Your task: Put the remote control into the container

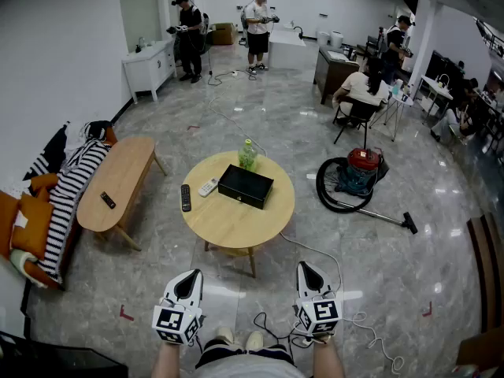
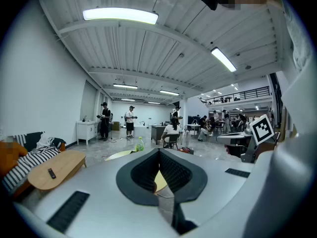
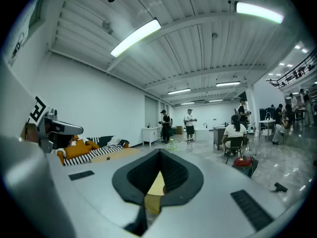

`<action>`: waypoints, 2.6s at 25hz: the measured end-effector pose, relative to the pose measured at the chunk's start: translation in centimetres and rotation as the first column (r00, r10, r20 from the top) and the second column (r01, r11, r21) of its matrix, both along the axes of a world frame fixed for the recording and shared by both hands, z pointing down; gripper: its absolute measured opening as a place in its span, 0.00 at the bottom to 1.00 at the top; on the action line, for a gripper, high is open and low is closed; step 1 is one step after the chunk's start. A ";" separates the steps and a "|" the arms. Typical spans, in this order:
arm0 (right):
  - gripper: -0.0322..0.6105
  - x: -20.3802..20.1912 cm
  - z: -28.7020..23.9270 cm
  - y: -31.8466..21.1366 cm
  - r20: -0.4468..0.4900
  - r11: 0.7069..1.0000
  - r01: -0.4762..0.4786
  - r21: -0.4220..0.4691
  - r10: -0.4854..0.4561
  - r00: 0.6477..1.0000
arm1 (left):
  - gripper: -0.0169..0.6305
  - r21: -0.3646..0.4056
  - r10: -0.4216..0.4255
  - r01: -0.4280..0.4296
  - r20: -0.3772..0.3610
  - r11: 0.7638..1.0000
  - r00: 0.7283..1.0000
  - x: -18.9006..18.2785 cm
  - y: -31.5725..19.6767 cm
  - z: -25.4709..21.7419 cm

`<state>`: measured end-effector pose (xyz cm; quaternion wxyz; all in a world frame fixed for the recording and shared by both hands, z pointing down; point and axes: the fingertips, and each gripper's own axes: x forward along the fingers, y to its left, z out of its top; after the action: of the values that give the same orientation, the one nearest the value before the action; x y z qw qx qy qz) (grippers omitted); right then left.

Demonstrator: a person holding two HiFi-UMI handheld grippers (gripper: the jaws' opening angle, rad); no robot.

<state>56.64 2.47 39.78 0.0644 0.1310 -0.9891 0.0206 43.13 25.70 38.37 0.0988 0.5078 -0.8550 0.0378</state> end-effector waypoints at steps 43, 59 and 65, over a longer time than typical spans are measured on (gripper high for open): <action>0.06 -22.8 2.5 -9.2 -0.068 0.999 0.035 -0.019 -0.037 0.997 | 0.04 -0.030 0.103 -0.105 -0.081 0.994 0.991 -20.7 -14.1 3.6; 0.06 -35.1 5.7 -13.4 -0.149 0.998 -0.042 -0.037 0.036 0.988 | 0.04 -0.059 0.238 -0.249 -0.148 0.967 0.960 -31.6 -19.9 8.6; 0.06 -37.1 7.7 -14.8 -0.208 0.999 -0.029 -0.015 0.026 0.978 | 0.04 -0.101 0.289 -0.307 -0.162 0.946 0.943 -32.0 -21.7 11.5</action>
<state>19.58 -12.29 47.48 0.1682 0.1455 -0.9748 0.0165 11.14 3.99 49.86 0.1854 0.6258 -0.7545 0.0685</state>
